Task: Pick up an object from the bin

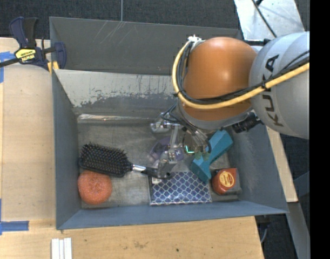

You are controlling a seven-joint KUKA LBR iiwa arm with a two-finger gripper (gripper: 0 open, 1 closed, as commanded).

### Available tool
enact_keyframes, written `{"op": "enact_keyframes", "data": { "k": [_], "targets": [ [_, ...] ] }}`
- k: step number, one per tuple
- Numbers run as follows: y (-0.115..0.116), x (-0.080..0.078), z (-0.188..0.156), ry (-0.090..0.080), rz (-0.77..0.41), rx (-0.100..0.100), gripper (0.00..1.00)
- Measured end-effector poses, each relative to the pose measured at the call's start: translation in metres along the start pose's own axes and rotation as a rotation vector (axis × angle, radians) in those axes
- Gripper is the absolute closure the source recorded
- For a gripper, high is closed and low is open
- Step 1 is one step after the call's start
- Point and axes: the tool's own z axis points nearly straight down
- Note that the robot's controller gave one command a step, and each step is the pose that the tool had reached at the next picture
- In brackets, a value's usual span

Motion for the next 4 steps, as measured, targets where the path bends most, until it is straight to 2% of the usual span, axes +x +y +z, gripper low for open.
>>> {"op": "enact_keyframes", "data": {
  "k": [1,2,3,4],
  "targets": [
    [0.0,-0.002,-0.004,-0.008,0.002,-0.002,0.0],
    [0.015,-0.001,0.059,-0.012,0.019,-0.003,0.0],
    [0.034,-0.03,0.116,-0.011,-0.012,-0.002,0.0],
    [0.05,-0.029,0.135,-0.005,0.176,-0.001,0.0]
  ]
}}
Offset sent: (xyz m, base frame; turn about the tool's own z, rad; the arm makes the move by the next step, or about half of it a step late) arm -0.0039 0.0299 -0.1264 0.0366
